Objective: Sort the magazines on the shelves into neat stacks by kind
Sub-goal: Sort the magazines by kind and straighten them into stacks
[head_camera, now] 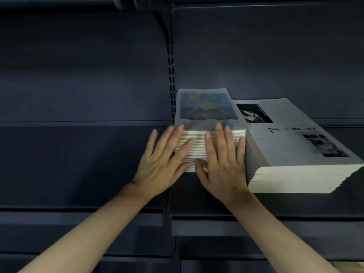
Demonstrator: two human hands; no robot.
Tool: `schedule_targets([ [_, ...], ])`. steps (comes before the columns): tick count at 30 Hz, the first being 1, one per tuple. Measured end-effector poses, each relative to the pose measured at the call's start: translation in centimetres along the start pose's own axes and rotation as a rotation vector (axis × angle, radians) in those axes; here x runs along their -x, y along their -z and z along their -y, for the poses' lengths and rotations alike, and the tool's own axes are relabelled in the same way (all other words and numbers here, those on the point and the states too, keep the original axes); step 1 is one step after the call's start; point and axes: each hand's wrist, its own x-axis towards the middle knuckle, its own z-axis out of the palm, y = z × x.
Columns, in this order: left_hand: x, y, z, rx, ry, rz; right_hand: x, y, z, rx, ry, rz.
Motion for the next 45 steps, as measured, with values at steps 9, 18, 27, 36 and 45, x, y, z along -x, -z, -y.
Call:
schedule_targets([
  [9, 4.5, 3.1, 0.1, 0.129, 0.753, 0.29, -1.9, -2.0, 0.9, 0.172, 0.039, -0.051],
  [18, 2.1, 3.8, -0.7, 0.482, 0.931, 0.412, -1.9, -0.6, 1.3, 0.061, -0.032, 0.013],
  [27, -1.4, 2.3, -0.6, 0.818, 0.884, 0.416, -2.6, 1.0, -0.4, 0.169, -0.158, 0.101],
  [36, -1.9, 2.3, -0.6, 0.74, 0.783, 0.446, -2.7, 2.5, -0.1, 0.195, -0.179, 0.189],
  [45, -2.4, 2.9, -0.5, 0.692, 0.753, 0.526, -2.7, 2.8, -0.4, 0.206, -0.176, 0.203],
])
